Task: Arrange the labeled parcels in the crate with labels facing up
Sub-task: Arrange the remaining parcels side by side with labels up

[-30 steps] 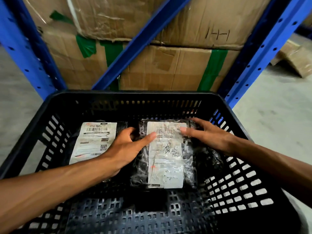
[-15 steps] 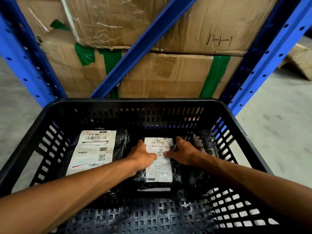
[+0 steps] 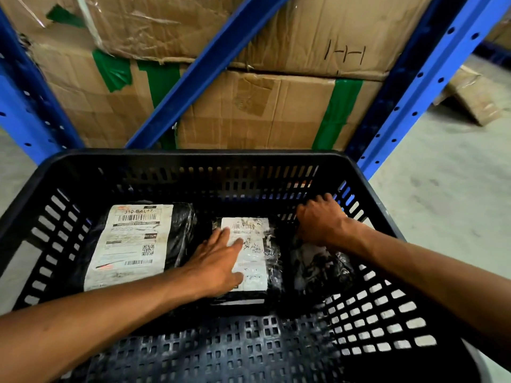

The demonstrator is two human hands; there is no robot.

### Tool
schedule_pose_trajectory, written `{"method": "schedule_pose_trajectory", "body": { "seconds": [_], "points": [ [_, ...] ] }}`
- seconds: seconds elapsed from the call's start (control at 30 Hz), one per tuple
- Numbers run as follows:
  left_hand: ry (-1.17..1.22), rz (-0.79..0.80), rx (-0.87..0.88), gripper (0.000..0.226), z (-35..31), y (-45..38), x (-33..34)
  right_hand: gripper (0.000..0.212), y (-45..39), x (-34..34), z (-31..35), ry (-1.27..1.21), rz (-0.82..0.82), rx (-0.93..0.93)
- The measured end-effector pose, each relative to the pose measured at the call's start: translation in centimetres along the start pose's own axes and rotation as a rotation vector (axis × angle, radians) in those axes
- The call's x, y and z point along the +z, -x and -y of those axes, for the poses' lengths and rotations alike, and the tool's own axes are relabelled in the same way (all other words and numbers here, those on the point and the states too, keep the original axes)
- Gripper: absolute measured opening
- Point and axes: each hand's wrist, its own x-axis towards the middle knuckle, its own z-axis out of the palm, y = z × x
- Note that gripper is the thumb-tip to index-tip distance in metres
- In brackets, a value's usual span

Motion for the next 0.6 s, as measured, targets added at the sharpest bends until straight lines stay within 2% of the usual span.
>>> {"method": "schedule_pose_trajectory", "body": {
  "seconds": [0.1, 0.27, 0.37, 0.43, 0.47, 0.53, 0.6],
  "points": [
    [-0.043, 0.084, 0.028, 0.082, 1.1, -0.4, 0.0, 0.046, 0.8, 0.4, 0.1, 0.052, 0.066, 0.002],
    [-0.049, 0.078, 0.065, 0.083, 1.8, -0.5, 0.5, 0.069, 1.6, -0.7, 1.1, -0.270, 0.162, 0.018],
    [-0.049, 0.074, 0.065, 0.083, 1.9, -0.2, 0.2, 0.070, 2.1, -1.3, 1.9, -0.345, 0.167, 0.001],
    [-0.001, 0.025, 0.079, 0.078, 1.2, 0.4, -0.6, 0.068, 2.5, -2.4, 1.0, -0.414, 0.191, 0.059],
    [0.085, -0.027, 0.098, 0.073, 0.7, 0.9, -1.3, 0.069, 2.7, -3.4, 0.2, -0.441, 0.207, 0.097],
    [0.412, -0.105, 0.099, 0.059, -0.2, 1.7, -2.8, 0.072, 3.7, -6.2, -1.6, -0.471, 0.184, 0.161],
    [0.890, -0.060, 0.015, 0.065, -0.4, 2.1, -4.1, 0.066, 5.2, -9.3, -2.3, -0.410, 0.013, 0.167]
  ]
}}
